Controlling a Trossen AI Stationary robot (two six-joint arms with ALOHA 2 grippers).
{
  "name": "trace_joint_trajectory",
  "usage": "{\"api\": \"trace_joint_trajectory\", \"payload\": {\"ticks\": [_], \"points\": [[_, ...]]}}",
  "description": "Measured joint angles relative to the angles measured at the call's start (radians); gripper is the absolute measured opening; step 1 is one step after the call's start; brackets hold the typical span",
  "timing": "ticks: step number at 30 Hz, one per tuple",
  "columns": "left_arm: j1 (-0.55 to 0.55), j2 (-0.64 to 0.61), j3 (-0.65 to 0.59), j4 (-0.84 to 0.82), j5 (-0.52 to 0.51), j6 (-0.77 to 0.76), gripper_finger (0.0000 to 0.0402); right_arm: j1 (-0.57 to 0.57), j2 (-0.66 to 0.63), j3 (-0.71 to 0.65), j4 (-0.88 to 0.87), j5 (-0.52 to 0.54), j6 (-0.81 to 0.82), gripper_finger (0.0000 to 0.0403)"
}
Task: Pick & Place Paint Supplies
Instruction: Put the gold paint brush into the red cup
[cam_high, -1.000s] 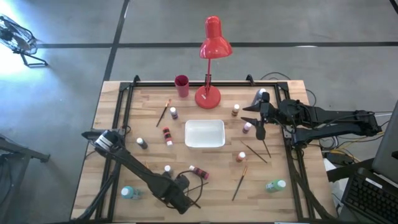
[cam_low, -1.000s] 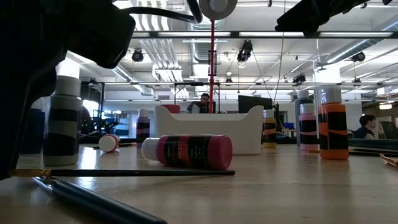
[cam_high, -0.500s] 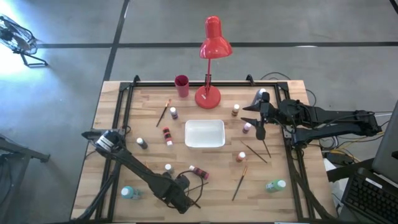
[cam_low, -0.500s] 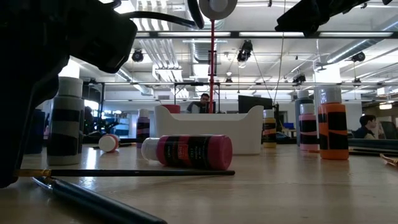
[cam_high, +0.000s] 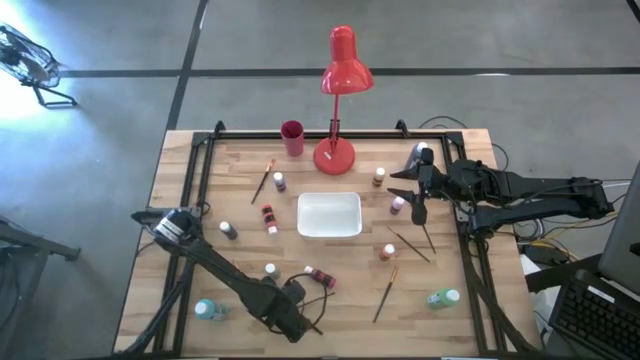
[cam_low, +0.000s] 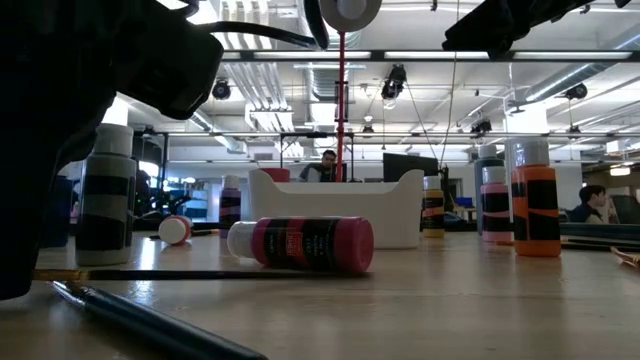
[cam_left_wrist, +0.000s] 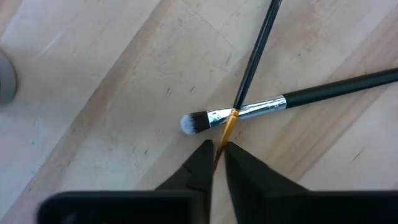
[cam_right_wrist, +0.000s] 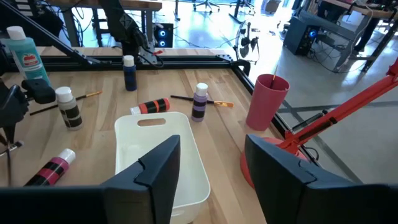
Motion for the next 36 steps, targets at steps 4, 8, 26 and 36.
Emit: {"api": "trace_joint_trajectory", "payload": {"ticks": [4, 8, 26, 36], "points": [[0.000, -0.003, 0.000, 0.000, 0.025, -0.001, 0.0009, 0.000, 0.000, 0.000, 0.000, 0.000, 0.000, 0.0169], [0.000, -0.029, 0.000, -0.002, 0.045, 0.003, 0.0005, 0.000, 0.000, 0.000, 0.000, 0.000, 0.000, 0.0171], [0.000, -0.352, 0.010, -0.240, -0.046, 0.168, 0.0001, 0.000, 0.000, 0.000, 0.000, 0.000, 0.000, 0.0194], [0.000, -0.533, 0.009, -0.534, -0.580, 0.281, 0.0000, 0.000, 0.000, 0.000, 0.000, 0.000, -0.010, 0.0169]]}}
